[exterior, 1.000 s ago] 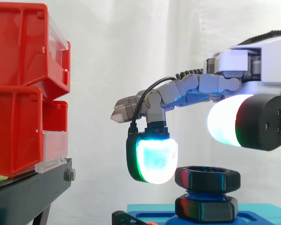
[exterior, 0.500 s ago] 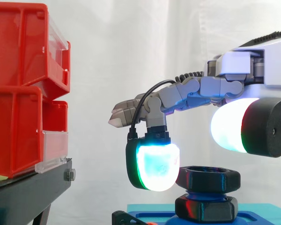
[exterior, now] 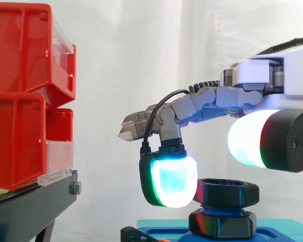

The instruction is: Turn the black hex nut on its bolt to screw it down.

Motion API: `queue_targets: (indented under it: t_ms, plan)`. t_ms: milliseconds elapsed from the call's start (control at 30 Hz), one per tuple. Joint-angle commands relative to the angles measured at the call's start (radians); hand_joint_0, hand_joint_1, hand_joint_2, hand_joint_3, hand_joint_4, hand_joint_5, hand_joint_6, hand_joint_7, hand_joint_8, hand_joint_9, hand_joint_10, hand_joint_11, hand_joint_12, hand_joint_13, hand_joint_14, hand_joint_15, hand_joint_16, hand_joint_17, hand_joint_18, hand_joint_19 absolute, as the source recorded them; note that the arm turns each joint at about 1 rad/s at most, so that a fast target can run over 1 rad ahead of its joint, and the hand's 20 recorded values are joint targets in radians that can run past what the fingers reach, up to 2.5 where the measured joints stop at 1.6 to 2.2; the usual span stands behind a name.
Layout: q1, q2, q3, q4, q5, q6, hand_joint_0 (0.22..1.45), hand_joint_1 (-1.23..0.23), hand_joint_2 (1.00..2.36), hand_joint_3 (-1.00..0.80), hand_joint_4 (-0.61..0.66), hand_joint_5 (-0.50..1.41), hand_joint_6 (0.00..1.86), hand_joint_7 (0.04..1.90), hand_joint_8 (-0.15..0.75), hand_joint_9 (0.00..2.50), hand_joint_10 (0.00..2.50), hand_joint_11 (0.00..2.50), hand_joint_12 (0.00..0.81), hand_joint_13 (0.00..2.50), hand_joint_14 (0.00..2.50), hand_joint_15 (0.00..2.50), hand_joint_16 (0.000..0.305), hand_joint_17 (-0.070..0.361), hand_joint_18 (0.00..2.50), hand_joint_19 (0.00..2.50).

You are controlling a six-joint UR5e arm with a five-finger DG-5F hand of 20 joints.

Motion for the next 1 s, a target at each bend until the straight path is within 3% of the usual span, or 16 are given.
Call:
queue_targets:
  t_ms: [0,867,967]
  plan:
    - [-0.004,0.000,-0.001,-0.001,0.000,0.000,0.43,-0.15,1.00,-0.50,0.21,-0.13,0.50,1.35,0.234,0.27,0.00,0.00,0.331,0.17,0.00,0.00,0.056,0.126,0.00,0.00]
    - [-0.044,0.000,0.001,-0.018,-0.043,0.000,0.43,-0.13,1.00,-0.50,0.21,-0.13,0.54,1.36,0.239,0.30,0.00,0.00,0.331,0.18,0.00,0.00,0.056,0.126,0.00,0.00]
    - [-0.059,-0.001,-0.001,-0.018,-0.060,0.000,0.43,-0.11,1.00,-0.50,0.21,-0.13,0.55,1.34,0.240,0.30,0.00,0.00,0.332,0.18,0.00,0.00,0.056,0.126,0.00,0.00]
